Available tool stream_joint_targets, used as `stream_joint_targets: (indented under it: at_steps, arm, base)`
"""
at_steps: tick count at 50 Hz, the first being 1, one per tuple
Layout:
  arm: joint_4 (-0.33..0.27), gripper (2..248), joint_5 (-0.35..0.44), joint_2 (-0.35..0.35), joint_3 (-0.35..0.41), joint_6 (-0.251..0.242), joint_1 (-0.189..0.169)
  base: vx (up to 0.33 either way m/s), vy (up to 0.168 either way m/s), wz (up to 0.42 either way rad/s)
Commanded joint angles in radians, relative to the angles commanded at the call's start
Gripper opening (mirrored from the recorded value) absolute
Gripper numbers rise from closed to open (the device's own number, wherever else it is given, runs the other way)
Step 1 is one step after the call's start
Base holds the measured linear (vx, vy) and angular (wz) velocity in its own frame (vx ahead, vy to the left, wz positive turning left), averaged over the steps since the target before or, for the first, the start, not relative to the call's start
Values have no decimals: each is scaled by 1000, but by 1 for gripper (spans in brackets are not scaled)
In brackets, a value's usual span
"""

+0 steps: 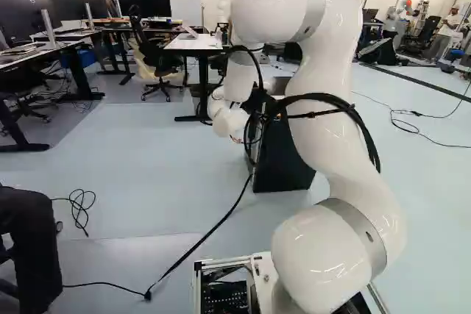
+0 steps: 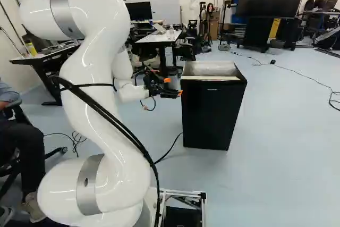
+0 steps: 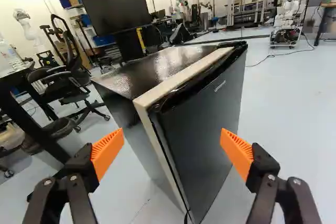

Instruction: Open the fridge door

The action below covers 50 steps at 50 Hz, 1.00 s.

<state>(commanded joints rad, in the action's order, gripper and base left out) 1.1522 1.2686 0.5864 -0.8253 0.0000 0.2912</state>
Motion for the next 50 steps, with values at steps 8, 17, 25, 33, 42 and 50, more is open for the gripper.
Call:
stream_joint_targets:
  at_steps: [8,17,25,33,42,50]
  arm:
    - [47,247,8,20,-32,0,17]
    - [68,247,10,51,-82,0,22]
    - [71,247,11,81,-131,0,9]
    - [71,247,11,99,-160,0,-16]
    - [71,247,11,104,-169,0,-29]
    - [71,247,11,104,-170,-24,-31]
  base:
    - [0,0,0]
    - [0,0,0]
    - [0,0,0]
    - [0,0,0]
    - [0,0,0]
    - [0,0,0]
